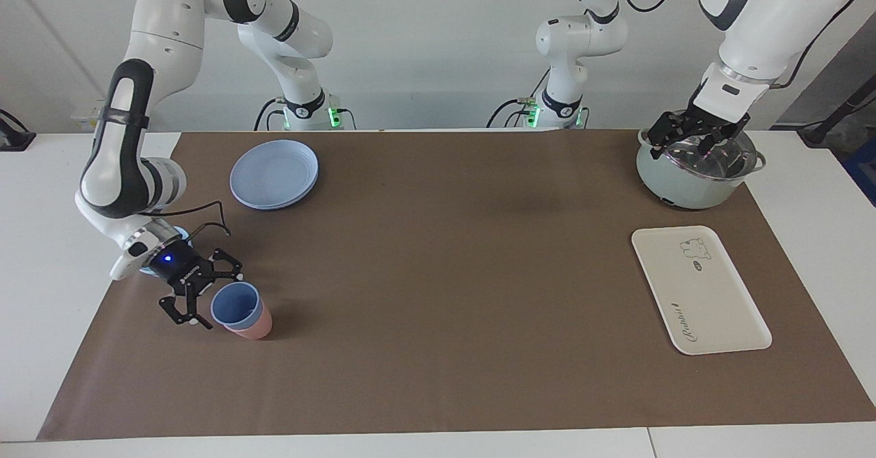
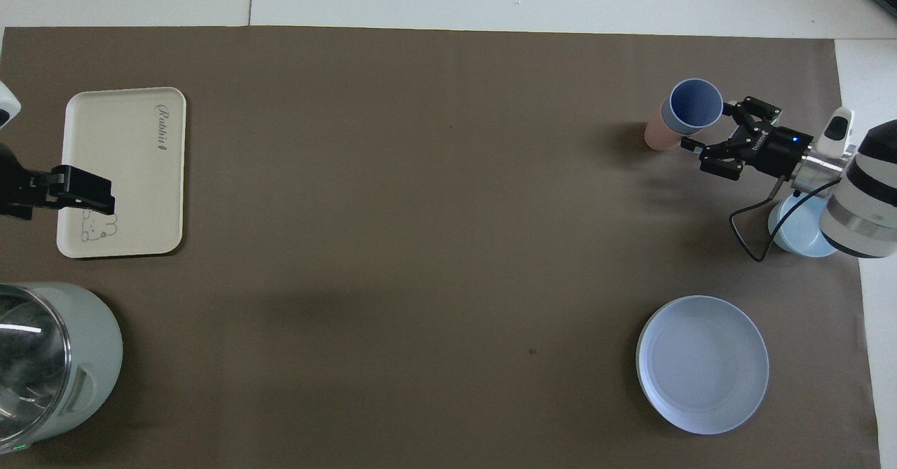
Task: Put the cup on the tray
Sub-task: 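Move the right gripper toward the blue cup nested in the pink cup, then lower the right gripper onto the blue cup rim and close it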
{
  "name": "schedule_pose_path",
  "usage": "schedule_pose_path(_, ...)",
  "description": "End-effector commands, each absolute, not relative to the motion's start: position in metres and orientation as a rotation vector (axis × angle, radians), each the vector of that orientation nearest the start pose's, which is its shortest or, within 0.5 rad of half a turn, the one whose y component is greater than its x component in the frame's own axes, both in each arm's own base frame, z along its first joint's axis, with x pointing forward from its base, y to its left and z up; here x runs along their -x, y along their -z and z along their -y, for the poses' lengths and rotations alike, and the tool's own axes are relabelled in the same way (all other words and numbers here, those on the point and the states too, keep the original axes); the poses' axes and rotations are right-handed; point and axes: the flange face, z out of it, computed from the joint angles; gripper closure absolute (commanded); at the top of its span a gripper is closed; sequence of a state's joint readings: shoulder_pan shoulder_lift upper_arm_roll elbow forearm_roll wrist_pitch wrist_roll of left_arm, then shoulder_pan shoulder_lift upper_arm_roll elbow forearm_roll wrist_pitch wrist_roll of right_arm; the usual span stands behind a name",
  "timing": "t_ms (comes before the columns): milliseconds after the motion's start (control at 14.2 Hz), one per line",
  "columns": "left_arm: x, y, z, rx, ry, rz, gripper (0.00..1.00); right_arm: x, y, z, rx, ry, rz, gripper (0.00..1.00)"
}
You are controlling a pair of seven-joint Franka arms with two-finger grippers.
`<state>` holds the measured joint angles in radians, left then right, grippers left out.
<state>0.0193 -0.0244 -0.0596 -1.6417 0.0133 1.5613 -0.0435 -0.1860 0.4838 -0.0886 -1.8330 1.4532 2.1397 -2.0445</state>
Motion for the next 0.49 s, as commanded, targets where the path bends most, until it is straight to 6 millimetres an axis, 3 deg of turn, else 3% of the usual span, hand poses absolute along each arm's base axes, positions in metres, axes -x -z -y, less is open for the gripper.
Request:
schedule_pose_path(0, -0.536, -0.603, 0.018, 3.12, -0.083, -0.003, 0.0, -0.646, -0.279, 0.13, 2.15, 1.221, 0.866, 0.0)
schedule_pose_path(424, -0.534, -0.602, 0.018, 3.12, -0.09, -0.005, 0.0, -0.644, -0.272, 0.119, 2.14, 1.206, 0.875, 0.0)
